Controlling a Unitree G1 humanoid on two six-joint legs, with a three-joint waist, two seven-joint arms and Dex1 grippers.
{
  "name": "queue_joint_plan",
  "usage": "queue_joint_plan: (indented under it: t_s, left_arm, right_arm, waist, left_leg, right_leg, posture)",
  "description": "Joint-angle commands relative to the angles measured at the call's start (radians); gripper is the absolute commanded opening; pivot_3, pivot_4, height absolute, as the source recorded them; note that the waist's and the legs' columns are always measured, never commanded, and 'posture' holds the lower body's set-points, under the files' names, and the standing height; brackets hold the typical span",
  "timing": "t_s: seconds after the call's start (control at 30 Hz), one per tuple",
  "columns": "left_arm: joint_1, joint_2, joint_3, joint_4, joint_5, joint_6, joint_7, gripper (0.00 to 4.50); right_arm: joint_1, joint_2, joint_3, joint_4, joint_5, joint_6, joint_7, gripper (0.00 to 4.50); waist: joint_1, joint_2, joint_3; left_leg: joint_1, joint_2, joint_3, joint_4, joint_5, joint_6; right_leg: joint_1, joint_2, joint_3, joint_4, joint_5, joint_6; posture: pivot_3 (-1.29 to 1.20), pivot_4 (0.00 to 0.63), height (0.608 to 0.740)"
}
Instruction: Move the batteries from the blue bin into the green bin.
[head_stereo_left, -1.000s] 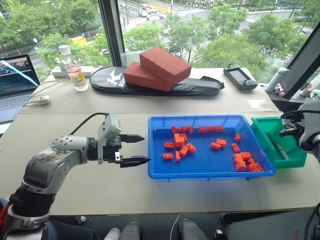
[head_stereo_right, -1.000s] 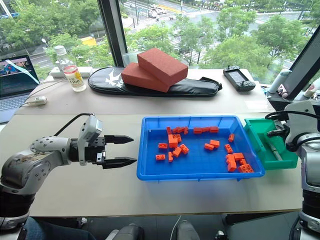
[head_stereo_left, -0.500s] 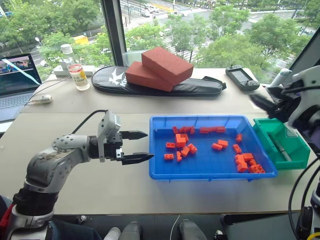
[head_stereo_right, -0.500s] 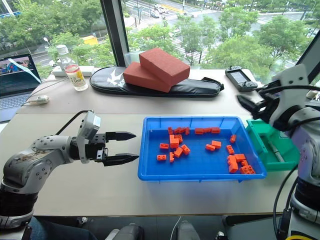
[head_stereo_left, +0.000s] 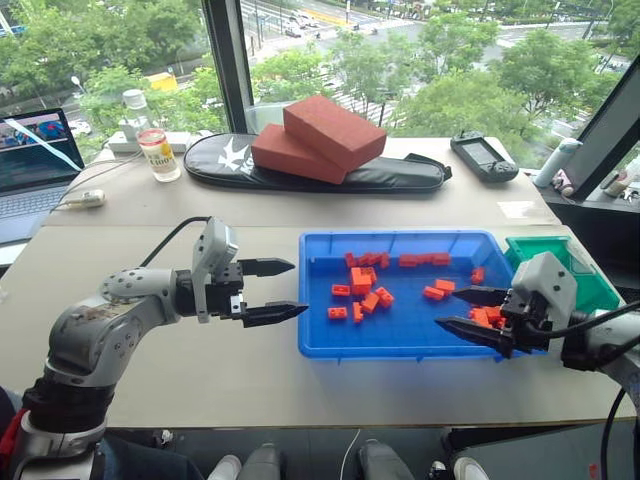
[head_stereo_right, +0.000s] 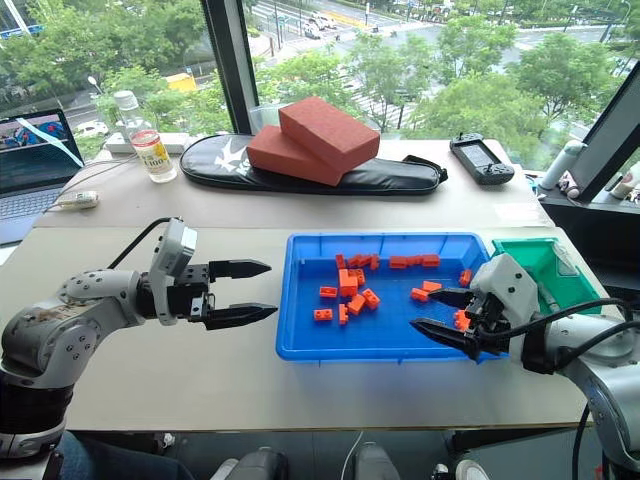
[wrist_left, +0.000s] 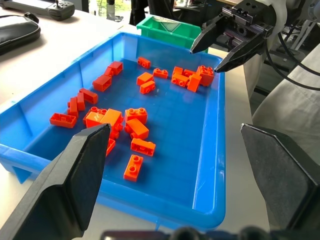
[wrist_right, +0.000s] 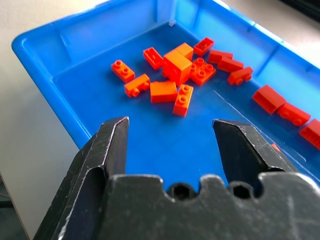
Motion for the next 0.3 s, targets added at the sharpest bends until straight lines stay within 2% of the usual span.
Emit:
queue_joint_plan:
  t_s: [0.03,0.3]
  left_arm:
    - [-0.005,0.009,0.009,-0.018,-0.004,-0.012,-0.007,4.5]
    - [-0.003,0.003,0.021,-0.023,-0.039,0.013,-0.007,4.5]
  right_arm:
    - [-0.001,0.005,-0.007,-0.005,0.006,-0.047,-0.007,3.15]
    - [-0.013,0.015,-0.016,-0.003,0.041,-0.069,-0.012,3.15]
  waist:
    - [0.001,0.0,0.0]
    - [0.001,0.0,0.0]
  left_leg:
    - [0.0,0.0,0.0,0.0,0.0,0.0]
    - [0.0,0.0,0.0,0.0,0.0,0.0]
  right_leg:
    - [0.0,0.0,0.0,0.0,0.0,0.0]
    - [0.0,0.0,0.0,0.0,0.0,0.0]
  posture:
    - [0.0,0.15,0.74]
    - [0.0,0.15,0.74]
